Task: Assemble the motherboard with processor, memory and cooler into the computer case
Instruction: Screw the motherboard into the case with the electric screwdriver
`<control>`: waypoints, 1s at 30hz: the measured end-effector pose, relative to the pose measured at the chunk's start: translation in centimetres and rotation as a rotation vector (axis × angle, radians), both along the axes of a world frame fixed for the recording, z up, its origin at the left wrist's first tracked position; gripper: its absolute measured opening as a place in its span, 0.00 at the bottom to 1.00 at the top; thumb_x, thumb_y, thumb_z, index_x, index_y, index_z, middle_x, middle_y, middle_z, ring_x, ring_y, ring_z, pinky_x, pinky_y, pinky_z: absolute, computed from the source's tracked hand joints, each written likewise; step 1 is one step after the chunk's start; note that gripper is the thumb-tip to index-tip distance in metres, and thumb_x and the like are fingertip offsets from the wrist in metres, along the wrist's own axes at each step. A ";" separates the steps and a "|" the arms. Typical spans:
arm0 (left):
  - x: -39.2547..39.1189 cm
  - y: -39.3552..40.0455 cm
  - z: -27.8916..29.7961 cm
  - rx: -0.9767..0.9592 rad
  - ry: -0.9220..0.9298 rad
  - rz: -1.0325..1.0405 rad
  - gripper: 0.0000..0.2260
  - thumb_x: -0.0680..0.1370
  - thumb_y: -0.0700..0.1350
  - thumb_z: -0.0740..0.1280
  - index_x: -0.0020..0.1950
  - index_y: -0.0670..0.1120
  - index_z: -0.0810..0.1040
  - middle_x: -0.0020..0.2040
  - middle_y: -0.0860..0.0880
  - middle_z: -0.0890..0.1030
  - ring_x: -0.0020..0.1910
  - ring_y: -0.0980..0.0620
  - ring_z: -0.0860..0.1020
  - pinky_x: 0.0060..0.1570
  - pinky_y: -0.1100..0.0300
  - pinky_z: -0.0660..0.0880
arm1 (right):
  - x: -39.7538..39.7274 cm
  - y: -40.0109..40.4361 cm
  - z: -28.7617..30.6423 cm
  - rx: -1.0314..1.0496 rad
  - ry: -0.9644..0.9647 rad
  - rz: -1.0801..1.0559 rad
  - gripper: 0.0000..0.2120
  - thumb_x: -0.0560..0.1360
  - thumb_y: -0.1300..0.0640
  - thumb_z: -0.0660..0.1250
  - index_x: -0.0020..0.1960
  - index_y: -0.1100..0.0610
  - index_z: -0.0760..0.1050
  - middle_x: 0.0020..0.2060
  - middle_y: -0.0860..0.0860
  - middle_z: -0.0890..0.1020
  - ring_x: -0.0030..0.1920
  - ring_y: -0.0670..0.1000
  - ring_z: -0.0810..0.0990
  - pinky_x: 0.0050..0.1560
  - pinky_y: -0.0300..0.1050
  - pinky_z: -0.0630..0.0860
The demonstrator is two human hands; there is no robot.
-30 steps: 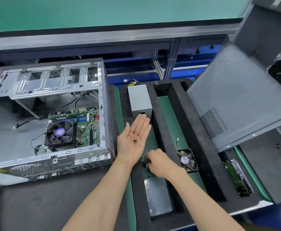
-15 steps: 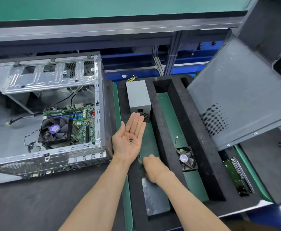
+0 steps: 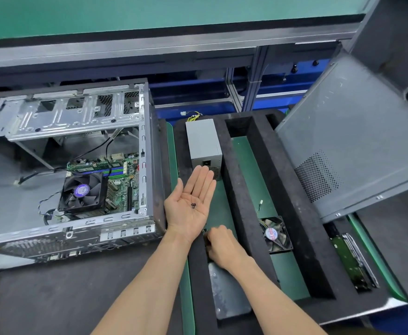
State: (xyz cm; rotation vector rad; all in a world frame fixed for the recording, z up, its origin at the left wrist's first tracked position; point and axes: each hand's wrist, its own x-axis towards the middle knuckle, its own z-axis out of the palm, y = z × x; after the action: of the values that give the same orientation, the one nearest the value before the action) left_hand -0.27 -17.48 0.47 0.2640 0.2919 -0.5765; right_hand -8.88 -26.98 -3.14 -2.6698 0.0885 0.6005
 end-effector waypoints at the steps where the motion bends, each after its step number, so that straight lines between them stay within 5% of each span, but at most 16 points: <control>1: 0.0 0.0 0.0 0.003 0.001 0.002 0.21 0.83 0.49 0.60 0.65 0.35 0.79 0.68 0.38 0.77 0.67 0.40 0.77 0.63 0.47 0.77 | -0.1 0.1 0.0 -0.006 0.000 0.023 0.05 0.75 0.68 0.60 0.47 0.63 0.73 0.51 0.64 0.77 0.52 0.67 0.77 0.42 0.51 0.65; 7: 0.1 -0.2 -0.1 0.063 -0.035 0.018 0.21 0.82 0.50 0.60 0.65 0.35 0.79 0.68 0.37 0.77 0.68 0.39 0.76 0.67 0.47 0.74 | 1.0 -1.1 2.6 0.225 -0.364 -0.313 0.04 0.79 0.65 0.64 0.52 0.61 0.78 0.51 0.57 0.80 0.50 0.57 0.79 0.52 0.50 0.74; 10: 0.5 -0.3 -0.3 0.115 -0.040 0.035 0.22 0.84 0.51 0.57 0.64 0.36 0.80 0.68 0.38 0.77 0.68 0.40 0.76 0.72 0.47 0.69 | 2.2 -1.8 5.7 0.435 -0.630 -0.422 0.04 0.76 0.67 0.69 0.46 0.59 0.80 0.43 0.50 0.80 0.40 0.43 0.75 0.45 0.34 0.71; 16: 0.1 -0.3 -0.1 0.074 -0.061 -0.011 0.25 0.85 0.55 0.53 0.68 0.39 0.78 0.71 0.42 0.75 0.70 0.44 0.75 0.69 0.50 0.71 | 4.2 -0.6 8.9 0.449 -0.674 -0.070 0.07 0.75 0.65 0.73 0.52 0.59 0.84 0.48 0.52 0.82 0.48 0.51 0.77 0.51 0.42 0.73; 20: 0.3 -0.4 0.2 0.026 -0.042 0.060 0.22 0.85 0.51 0.55 0.64 0.38 0.81 0.68 0.40 0.77 0.67 0.42 0.77 0.63 0.49 0.77 | 3.9 -1.4 7.8 0.468 -0.851 -0.418 0.05 0.77 0.68 0.68 0.48 0.60 0.81 0.43 0.50 0.80 0.42 0.49 0.77 0.46 0.44 0.74; 25: 0.8 -0.7 0.3 0.037 -0.026 0.170 0.21 0.85 0.51 0.56 0.61 0.37 0.82 0.66 0.39 0.79 0.65 0.42 0.79 0.61 0.47 0.78 | 3.0 -0.8 2.6 0.152 -0.332 -0.356 0.13 0.83 0.61 0.60 0.66 0.60 0.75 0.61 0.57 0.77 0.61 0.58 0.77 0.59 0.52 0.72; 30: 1.5 -0.9 0.1 0.061 -0.035 0.194 0.22 0.85 0.52 0.57 0.60 0.38 0.83 0.65 0.40 0.80 0.64 0.43 0.79 0.59 0.48 0.79 | 3.7 -1.0 -0.1 0.189 -0.220 -0.389 0.15 0.82 0.63 0.63 0.68 0.60 0.76 0.61 0.57 0.77 0.61 0.58 0.77 0.60 0.51 0.73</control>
State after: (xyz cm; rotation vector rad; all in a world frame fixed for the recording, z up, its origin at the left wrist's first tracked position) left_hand 1.20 -18.39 0.57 0.3003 0.2973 -0.3718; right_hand -5.21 -27.98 -3.23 -2.4226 0.4520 0.1803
